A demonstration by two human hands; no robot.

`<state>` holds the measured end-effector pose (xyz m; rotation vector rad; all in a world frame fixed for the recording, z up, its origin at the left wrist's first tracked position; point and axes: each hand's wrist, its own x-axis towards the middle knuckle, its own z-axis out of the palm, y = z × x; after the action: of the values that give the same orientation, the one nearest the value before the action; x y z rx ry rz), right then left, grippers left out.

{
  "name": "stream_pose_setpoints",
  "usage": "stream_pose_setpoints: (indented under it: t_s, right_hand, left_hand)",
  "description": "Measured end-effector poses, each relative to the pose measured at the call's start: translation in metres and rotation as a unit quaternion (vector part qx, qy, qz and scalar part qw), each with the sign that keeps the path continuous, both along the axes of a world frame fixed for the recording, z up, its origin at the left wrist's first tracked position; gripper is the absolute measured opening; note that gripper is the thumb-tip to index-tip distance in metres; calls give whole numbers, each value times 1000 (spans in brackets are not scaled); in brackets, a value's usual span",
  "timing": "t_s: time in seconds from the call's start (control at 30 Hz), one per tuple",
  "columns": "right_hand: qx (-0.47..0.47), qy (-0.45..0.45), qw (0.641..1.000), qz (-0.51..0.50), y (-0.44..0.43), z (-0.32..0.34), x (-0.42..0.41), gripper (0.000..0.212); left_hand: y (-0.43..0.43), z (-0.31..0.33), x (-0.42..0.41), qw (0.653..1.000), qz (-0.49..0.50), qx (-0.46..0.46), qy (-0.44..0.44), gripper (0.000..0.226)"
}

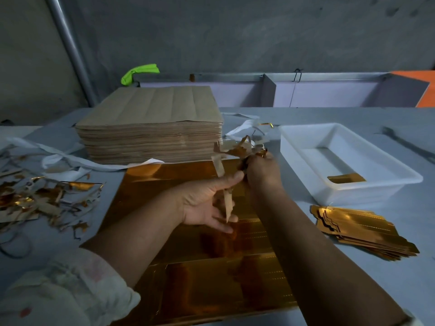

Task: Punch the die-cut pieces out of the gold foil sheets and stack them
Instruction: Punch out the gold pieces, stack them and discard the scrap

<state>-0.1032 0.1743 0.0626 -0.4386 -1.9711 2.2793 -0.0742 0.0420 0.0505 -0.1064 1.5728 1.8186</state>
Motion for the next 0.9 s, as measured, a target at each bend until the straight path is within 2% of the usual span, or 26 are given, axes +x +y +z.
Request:
stream_pose_setpoints:
  t_s: [0.1,0.17,0.2,0.27,0.3,0.43,0.53,0.63,0.7,0.77,0.9]
  right_hand:
    - [150,46,987,45,-9,-10,9,15]
    - [285,98,948,97,-16,-17,18,17]
    - [345,116,925,113,-18,-18,20,19]
    - [423,116,890,124,-22,-17,22,25]
    - [437,104,884,132,-24,-16,22,29]
    - [418,69,890,171,-29,-16,21,28]
    - [408,58,888,202,-30,-18,22,48]
    - [321,57,912,248,-31,-22,23,62]
    - [259,55,929,261,-34,-24,26,78]
    - [233,52,936,260,-39,-26,29,90]
    - [215,53,944,246,-46,-30,30,87]
  left_hand:
    - [7,1,-1,991,19,131,-13,93]
    - [13,5,-5,990,54,126,7,79]
    - [16,7,-6,991,71,110,21,63]
    - [17,10,-9,988,117,92,35,29]
    - [16,11,-11,985,146,90,34,20]
    - [7,13,-13,977,195,79,32,5]
    - [2,12,-12,977,204,43,37,4]
    - [-2,13,-11,974,224,3,39,6]
    - [-7,12,-10,968,247,-13,38,9]
    - [-15,12,-10,962,269,-34,43,9]
    - [-36,8,-7,943,314,-87,62,10]
